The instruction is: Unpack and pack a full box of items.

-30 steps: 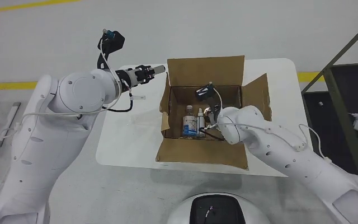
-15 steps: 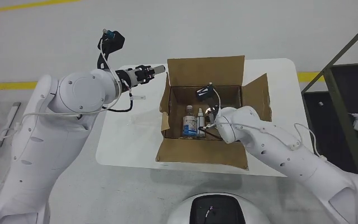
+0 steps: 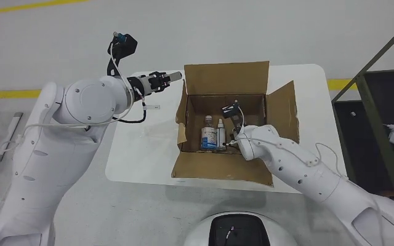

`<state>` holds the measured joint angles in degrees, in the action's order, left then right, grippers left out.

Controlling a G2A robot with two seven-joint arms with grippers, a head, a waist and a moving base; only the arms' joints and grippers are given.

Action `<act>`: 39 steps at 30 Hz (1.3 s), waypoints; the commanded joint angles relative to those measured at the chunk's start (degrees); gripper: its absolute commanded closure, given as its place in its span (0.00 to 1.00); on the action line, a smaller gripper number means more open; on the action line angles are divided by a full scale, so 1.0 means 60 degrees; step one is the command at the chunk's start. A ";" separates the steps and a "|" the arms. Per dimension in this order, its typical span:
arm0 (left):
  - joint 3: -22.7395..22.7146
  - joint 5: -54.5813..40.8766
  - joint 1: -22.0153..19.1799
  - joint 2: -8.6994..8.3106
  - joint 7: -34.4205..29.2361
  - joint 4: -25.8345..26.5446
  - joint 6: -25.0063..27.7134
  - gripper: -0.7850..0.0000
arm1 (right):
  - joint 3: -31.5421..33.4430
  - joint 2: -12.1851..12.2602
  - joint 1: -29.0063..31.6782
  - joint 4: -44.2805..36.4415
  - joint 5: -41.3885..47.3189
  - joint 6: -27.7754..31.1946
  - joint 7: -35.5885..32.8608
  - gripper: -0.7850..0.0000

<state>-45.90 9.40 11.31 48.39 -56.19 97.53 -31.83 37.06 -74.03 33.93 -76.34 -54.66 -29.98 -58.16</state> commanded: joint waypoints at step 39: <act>0.0000 0.0000 0.0000 0.0000 0.0000 0.0000 0.0000 0.00 | 0.5277 0.0298 0.1958 -0.3864 0.1580 0.3046 0.1638 1.00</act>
<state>-45.90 9.40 11.31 48.39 -56.19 97.53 -31.83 64.83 -72.70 43.17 -96.61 -47.11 -13.48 -49.31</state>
